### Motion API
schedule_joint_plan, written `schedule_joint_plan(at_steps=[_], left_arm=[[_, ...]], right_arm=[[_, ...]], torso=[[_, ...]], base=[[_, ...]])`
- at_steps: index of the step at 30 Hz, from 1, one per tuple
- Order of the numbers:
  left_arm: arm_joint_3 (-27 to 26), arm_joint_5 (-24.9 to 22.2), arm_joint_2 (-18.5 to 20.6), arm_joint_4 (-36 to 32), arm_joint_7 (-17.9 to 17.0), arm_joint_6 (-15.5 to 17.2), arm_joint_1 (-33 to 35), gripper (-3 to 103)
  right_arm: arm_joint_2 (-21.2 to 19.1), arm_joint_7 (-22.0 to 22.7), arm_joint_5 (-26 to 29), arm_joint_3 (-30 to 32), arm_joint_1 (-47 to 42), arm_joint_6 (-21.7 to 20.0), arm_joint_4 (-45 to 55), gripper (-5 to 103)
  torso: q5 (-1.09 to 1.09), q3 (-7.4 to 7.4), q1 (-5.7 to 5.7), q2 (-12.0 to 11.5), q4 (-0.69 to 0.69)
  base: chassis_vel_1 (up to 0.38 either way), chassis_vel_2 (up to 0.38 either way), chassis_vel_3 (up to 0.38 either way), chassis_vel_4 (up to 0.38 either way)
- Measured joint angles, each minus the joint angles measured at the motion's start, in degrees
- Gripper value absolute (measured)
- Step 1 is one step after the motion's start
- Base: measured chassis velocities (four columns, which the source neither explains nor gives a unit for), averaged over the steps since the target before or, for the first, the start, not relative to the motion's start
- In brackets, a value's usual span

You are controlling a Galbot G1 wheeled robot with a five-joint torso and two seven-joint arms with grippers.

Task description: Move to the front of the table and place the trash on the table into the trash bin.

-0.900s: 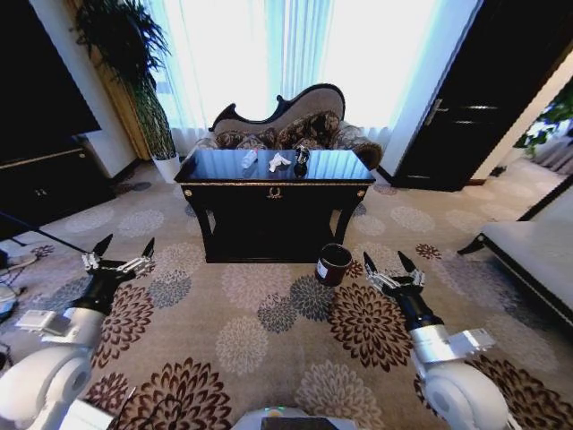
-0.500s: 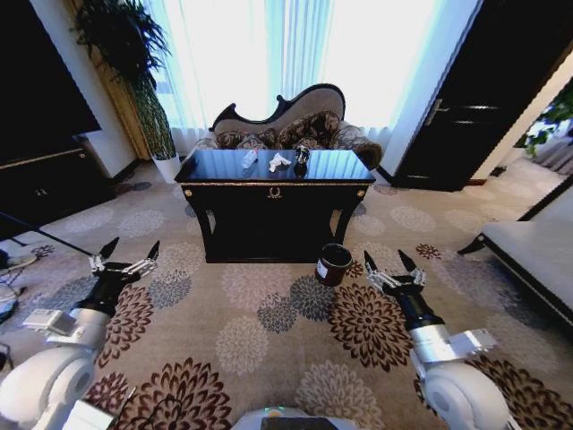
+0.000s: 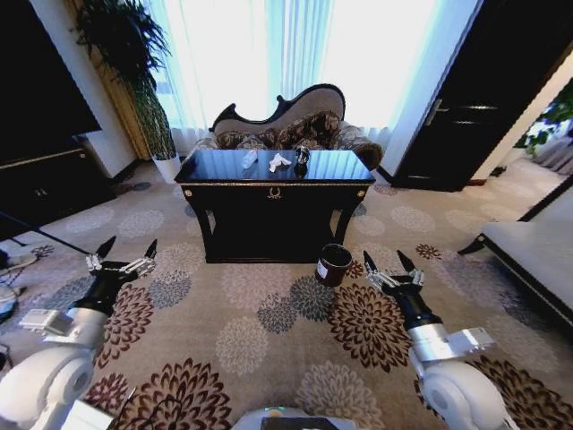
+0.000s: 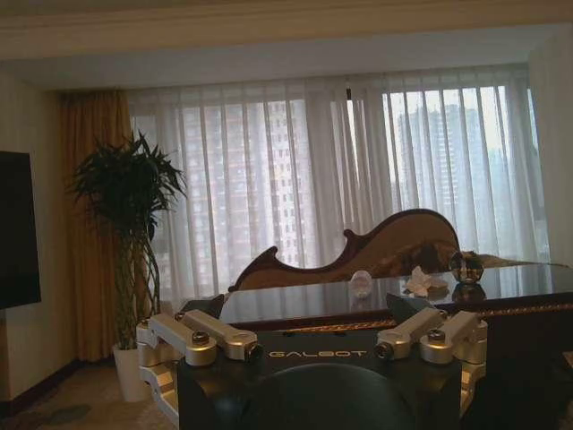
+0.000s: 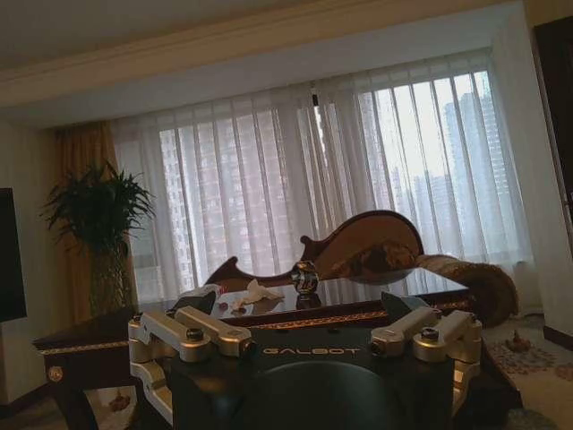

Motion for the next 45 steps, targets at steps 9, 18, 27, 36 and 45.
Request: schedule_joint_plan(at_steps=[9, 18, 27, 36, 45], left_arm=[[-0.04, 0.34, 0.55, 0.94, 0.33, -1.01, 0.32, 100], [-0.38, -0.40, 0.16, 1.23, 0.74, -0.95, 0.04, 100], [-0.20, -0.61, 0.01, 1.52, 0.75, -0.85, -0.05, 100], [-0.05, -0.41, -0.32, 1.56, 1.06, -0.78, 0.18, 100], [-0.39, -0.75, 0.17, 2.47, 1.33, -0.47, -1.13, 100]], right_arm=[[0.21, 0.74, 0.16, -0.06, -0.10, -0.51, 0.21, 100], [0.61, 1.90, 0.10, -0.29, -0.02, -1.51, 0.29, 100], [0.62, 2.05, -0.20, -0.49, 0.29, -1.73, 0.14, 100], [0.51, 2.02, 0.44, -0.22, 0.44, -1.68, -0.43, 100], [1.24, 1.99, 0.34, 0.11, 0.27, -1.44, -0.57, 100]], torso=[[0.00, 0.00, 0.00, 0.00, -0.01], [0.00, 0.02, 0.03, -0.01, -0.01], [0.00, 0.01, 0.01, -0.01, 0.00], [0.01, 0.01, 0.01, -0.01, 0.00], [0.00, 0.01, 0.01, -0.01, 0.00]], base=[[-0.123, 0.128, 0.131, -0.140], [-0.177, 0.172, 0.181, -0.181], [-0.118, 0.122, 0.122, -0.120], [-0.110, 0.114, 0.109, -0.113], [-0.110, 0.117, 0.112, -0.111]])
